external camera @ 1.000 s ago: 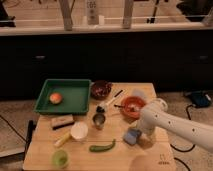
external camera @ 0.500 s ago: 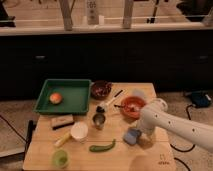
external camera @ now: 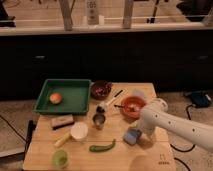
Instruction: Place sponge in metal cup
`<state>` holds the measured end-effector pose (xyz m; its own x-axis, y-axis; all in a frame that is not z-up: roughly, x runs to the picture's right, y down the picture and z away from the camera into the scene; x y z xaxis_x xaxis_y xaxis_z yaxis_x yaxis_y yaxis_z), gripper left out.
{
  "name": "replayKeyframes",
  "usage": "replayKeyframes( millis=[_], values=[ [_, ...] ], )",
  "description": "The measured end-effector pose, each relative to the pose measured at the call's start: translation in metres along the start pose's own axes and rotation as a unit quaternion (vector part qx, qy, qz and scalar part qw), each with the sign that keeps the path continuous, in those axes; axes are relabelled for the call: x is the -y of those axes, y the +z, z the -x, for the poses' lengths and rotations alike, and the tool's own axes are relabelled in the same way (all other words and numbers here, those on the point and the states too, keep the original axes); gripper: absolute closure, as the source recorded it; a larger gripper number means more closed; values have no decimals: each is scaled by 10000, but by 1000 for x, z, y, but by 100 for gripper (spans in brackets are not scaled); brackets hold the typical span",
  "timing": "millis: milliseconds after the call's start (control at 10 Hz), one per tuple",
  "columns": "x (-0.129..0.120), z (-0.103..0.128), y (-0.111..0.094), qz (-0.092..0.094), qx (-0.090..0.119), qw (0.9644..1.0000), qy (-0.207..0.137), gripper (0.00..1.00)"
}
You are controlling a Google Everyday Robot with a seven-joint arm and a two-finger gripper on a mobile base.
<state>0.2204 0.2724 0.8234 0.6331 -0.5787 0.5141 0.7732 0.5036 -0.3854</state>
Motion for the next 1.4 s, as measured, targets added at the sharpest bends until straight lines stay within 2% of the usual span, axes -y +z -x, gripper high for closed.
replayKeyframes(
  millis=[400,700,800,1100,1400],
  values=[
    [0,-1,-2,0,-5,10000,6,60],
    [1,-1,-11,-15,-14,10000,3,93],
    [-2,0,-11,9,-3,10000,13,98],
    [-1,2,-15,15,-3,10000,-36,100],
    [-6,11,-42,23,-127,9995,-291,100]
  ],
)
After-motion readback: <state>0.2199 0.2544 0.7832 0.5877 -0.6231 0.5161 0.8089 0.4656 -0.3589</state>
